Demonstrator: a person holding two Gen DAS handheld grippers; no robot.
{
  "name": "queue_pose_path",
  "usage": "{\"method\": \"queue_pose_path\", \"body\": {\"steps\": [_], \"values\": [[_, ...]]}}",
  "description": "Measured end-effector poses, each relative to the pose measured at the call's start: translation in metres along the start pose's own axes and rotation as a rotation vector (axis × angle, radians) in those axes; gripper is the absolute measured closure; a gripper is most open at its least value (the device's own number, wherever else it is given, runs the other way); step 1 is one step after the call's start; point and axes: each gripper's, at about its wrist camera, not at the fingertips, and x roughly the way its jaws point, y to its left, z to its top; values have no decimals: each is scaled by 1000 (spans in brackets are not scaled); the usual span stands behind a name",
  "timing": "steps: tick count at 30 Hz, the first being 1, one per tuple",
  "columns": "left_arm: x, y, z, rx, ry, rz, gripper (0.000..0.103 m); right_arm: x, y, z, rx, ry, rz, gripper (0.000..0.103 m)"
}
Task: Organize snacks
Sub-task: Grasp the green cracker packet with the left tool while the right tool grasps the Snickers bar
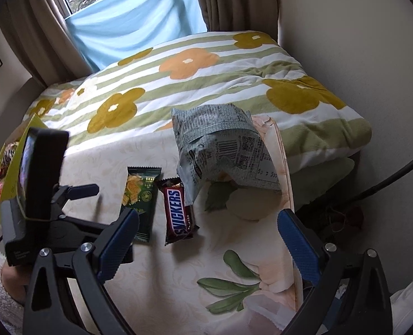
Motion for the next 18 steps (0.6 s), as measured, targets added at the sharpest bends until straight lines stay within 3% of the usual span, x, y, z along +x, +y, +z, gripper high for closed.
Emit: {"method": "queue_pose_path", "body": {"steps": [5, 8, 10, 13, 15, 18], "values": [[3, -3, 4, -5, -16, 19, 4, 6, 4, -1, -45, 15, -26, 5], [0, -6, 7, 25, -31, 31, 18, 10, 7, -3, -62, 19, -30, 14], [-4, -6, 7, 41, -45, 26, 35, 15, 12, -5, -84, 30, -33, 23], [-8, -4, 6, 63, -53, 18, 53, 24, 18, -8, -113, 47, -26, 29], [-9, 0, 6, 67, -53, 14, 59, 29, 24, -10, -134, 58, -23, 33], [-10, 3, 6, 73, -52, -4, 60, 39, 33, -13, -163, 78, -20, 40]]}}
